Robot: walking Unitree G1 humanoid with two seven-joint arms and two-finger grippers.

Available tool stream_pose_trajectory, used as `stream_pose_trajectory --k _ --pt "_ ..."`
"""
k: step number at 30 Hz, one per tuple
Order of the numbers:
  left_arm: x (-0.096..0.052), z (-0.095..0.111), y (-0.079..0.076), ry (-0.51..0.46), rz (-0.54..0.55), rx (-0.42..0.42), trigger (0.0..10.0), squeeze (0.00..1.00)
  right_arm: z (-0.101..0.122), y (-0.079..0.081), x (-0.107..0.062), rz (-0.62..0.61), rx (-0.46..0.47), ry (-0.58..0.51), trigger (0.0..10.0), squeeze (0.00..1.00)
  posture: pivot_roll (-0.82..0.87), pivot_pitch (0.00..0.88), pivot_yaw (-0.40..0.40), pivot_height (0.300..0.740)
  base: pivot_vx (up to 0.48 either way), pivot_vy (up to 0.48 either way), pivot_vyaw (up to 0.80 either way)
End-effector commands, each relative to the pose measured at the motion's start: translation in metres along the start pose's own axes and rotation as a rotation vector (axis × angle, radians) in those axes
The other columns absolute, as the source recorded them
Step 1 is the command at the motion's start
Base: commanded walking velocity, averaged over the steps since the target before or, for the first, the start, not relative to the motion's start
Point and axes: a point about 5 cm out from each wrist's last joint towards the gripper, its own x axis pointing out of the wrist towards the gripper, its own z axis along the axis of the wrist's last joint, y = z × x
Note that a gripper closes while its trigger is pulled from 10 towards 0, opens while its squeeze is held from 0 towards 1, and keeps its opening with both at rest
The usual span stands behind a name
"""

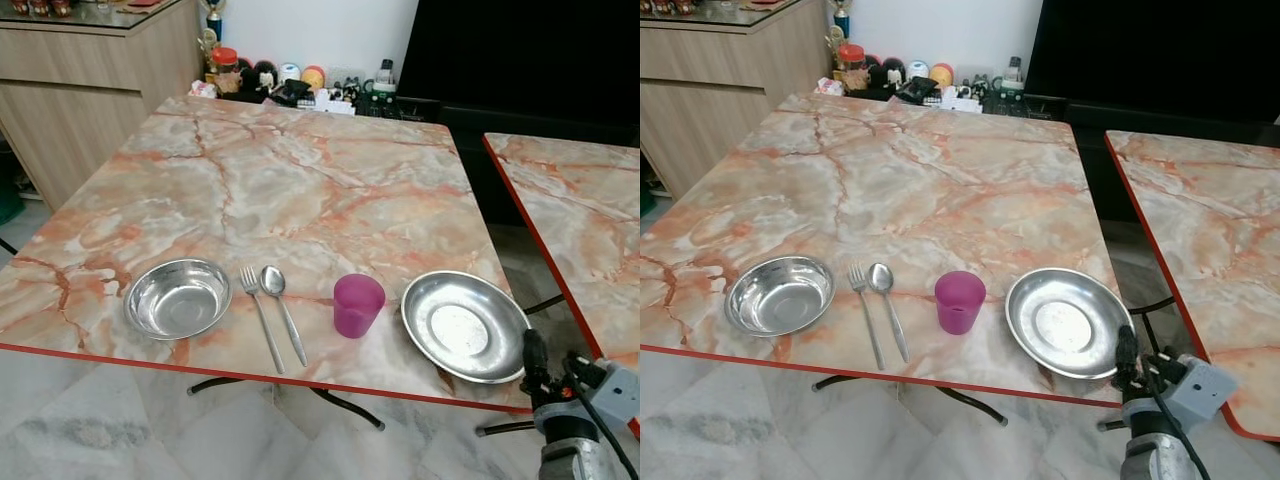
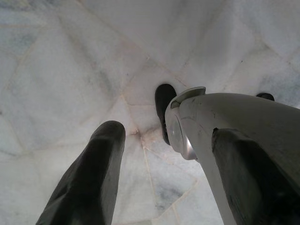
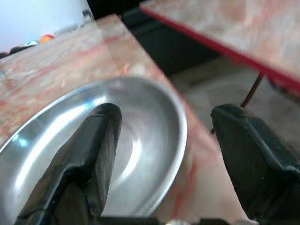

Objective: Setting the table

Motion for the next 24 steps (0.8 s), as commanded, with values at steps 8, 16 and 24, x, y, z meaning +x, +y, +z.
stream_pose_trajectory --k 8,16,24 --pt "0.000 -0.005 -0.007 0.018 -0.028 0.013 10.0 0.00 -0.010 -0.007 0.004 -0.046 0.121 0.072 10.0 0.00 0.00 0.088 -0.083 0.740 0.000 0.000 0.00" --pt "0.000 -0.004 -0.009 0.014 -0.033 0.015 10.0 0.00 -0.016 -0.006 0.012 -0.049 0.166 0.109 8.7 0.00 0.00 0.091 -0.082 0.740 0.000 0.000 0.00" --pt "0.000 -0.004 -0.009 0.012 -0.032 0.012 10.0 0.00 -0.019 0.004 0.020 -0.018 0.187 0.126 8.9 0.00 0.00 0.095 -0.081 0.740 0.000 0.000 0.00"
